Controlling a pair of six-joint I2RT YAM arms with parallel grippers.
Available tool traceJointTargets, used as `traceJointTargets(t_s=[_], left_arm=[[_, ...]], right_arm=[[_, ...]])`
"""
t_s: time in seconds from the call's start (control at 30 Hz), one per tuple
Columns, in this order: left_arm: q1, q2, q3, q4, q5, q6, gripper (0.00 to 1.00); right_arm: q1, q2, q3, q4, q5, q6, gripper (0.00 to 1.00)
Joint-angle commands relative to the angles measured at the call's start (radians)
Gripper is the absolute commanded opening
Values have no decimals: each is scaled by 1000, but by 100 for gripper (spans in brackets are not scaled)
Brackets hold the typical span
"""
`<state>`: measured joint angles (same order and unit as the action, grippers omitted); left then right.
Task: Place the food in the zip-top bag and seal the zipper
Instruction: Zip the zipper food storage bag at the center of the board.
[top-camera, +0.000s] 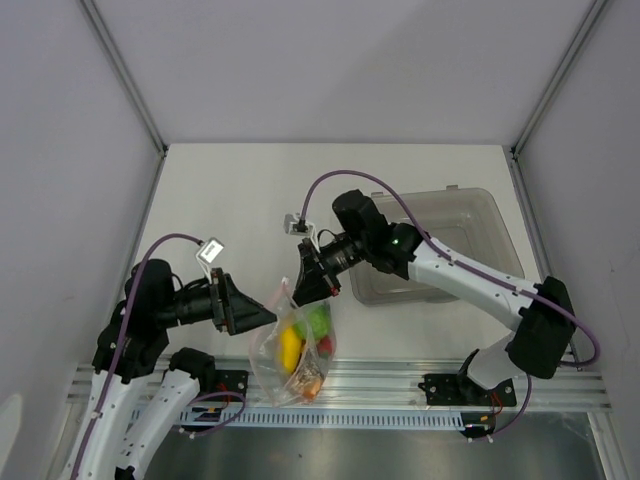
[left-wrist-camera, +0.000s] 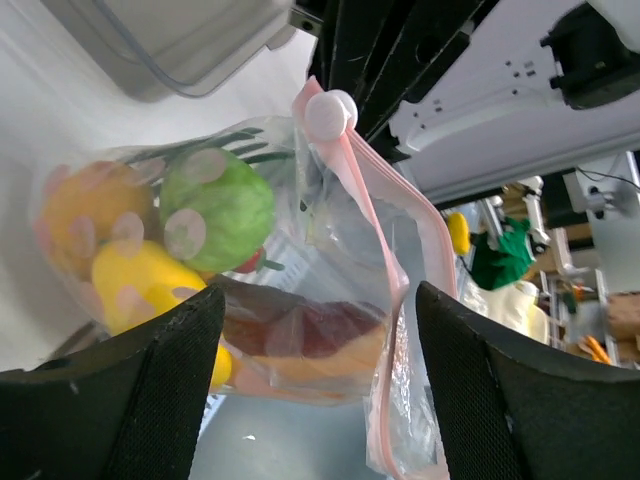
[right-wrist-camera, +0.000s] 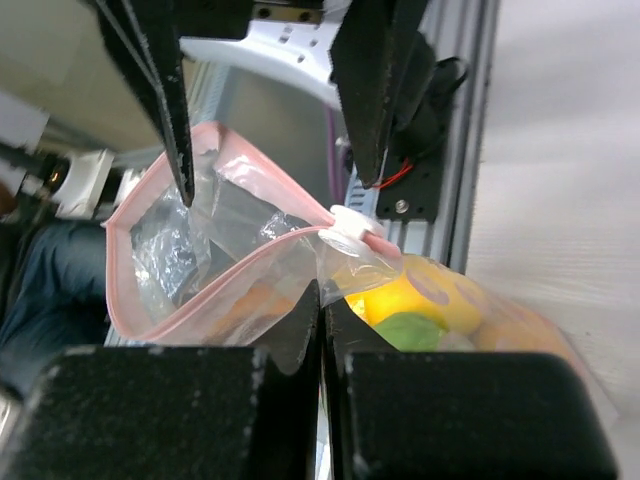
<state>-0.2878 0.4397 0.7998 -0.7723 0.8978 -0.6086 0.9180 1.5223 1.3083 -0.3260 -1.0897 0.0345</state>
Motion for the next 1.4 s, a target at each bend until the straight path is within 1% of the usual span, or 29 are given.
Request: traceJointTargets(t_s=[0.0,0.03,0.1,0.13,0.23,0.27,0.33,0.37,0.47,0.5,0.57,0.6,0.7,0.73,0.83,0.97,1.23,1.37], left_arm=[[-4,-10,82,-54,-114,52,80],[-4,-12,93,-55,-120,52,81],[-4,-6,117,-48,-131,50,81],[-4,-4,128,-48,-132,50,81],[-4,5,160,-44,-142,49,81],[-4,7,168,-44,-149,52,81],[-4,11,199,-50,-166,55,81],[-4,14,214,-53,-169,61,81],[-4,25,248,-67,-188,78,84],[-4,27,252,-71,-194,82,84],[-4,31,274,-84,-209,95,85],[-4,33,279,-85,-214,98,86],[-4,31,297,-94,-224,116,88],[-4,31,306,-97,-230,131,91],[-4,34,317,-114,-244,171,94],[-4,45,317,-142,-272,217,96],[-4,42,248,-98,-336,279,96],[-4,31,222,-56,-306,300,95]], right_arm=[[37,-86,-27,123,226,168,0],[50,-96,-30,120,304,183,0],[96,-119,-40,120,379,224,0],[111,-126,-40,120,458,238,0],[169,-155,-40,120,571,292,0],[182,-163,-41,122,650,304,0],[208,-186,-40,114,724,347,0],[217,-195,-38,110,802,360,0],[264,-223,-18,73,924,398,0],[278,-226,-11,49,1004,409,0],[318,-225,14,19,1065,429,0],[334,-223,23,4,1146,438,0],[372,-192,60,-31,1224,467,0],[380,-185,65,-33,1234,475,0],[406,-163,83,-33,1258,504,0],[432,-140,121,-25,1255,519,0],[447,-139,128,1,1156,467,0],[447,-162,103,1,1148,464,0]])
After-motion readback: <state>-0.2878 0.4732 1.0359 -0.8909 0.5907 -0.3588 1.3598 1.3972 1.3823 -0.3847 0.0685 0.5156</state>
